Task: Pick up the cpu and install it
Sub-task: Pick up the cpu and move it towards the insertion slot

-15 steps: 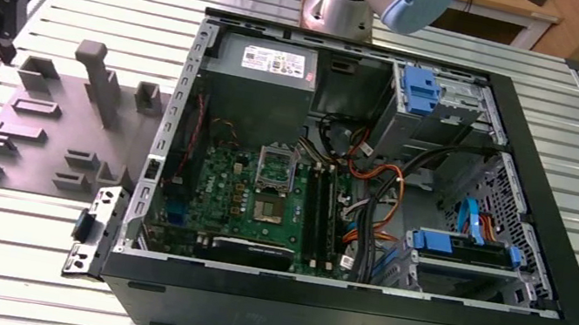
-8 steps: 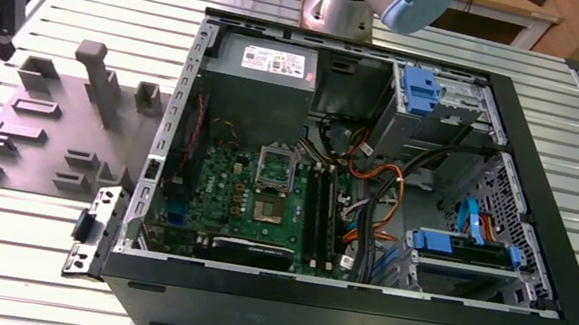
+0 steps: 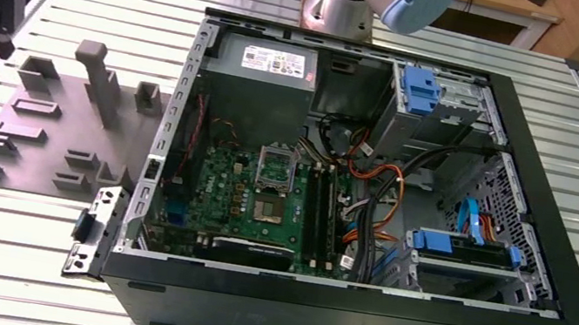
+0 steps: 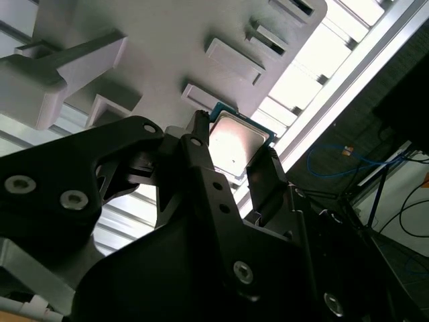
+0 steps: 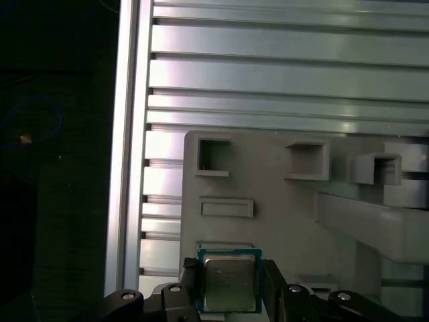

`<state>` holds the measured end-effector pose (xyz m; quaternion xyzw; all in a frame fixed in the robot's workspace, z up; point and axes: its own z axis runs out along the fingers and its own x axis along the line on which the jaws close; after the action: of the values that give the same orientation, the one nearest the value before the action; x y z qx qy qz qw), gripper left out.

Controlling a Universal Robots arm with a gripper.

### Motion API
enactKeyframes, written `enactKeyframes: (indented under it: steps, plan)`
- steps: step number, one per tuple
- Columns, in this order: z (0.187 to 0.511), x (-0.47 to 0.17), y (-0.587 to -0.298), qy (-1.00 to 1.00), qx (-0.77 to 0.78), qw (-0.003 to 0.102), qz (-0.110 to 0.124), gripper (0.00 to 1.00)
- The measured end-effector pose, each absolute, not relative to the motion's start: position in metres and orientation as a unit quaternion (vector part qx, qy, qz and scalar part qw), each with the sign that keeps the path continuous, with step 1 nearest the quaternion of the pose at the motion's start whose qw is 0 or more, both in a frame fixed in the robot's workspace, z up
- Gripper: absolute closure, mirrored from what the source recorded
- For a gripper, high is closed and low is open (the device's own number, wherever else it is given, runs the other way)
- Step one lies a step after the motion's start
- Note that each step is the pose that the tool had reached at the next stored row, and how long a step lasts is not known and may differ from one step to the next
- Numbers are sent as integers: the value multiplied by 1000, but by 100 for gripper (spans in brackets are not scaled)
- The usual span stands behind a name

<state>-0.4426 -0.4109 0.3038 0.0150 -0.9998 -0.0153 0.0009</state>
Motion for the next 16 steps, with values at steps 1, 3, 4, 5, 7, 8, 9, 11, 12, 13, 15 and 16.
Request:
enactKeyframes:
  steps: [1, 3, 4, 5, 7, 8, 9, 11, 12, 13, 15, 16]
  plan:
    - [304, -443, -411, -1000, 15, 1, -15, 53]
    - [305, -443, -411, -1000, 15, 1, -15, 53]
    - [305, -443, -411, -1000, 15, 1, -15, 53]
    - [306, -443, -411, -1000, 15, 1, -15, 53]
    - [306, -443, -411, -1000, 15, 1, -15, 53]
    - [306, -443, -411, -1000, 15, 1, -15, 53]
    - [307, -443, -411, -1000, 15, 1, -15, 53]
    - [307, -443, -411, -1000, 15, 1, -15, 53]
    - [308, -443, -411, -1000, 15, 1, -15, 53]
    - [308, -443, -411, -1000, 15, 1, -15, 53]
    - [309, -443, -411, -1000, 15, 1, -15, 53]
    - [309, -443, -411, -1000, 15, 1, -15, 53]
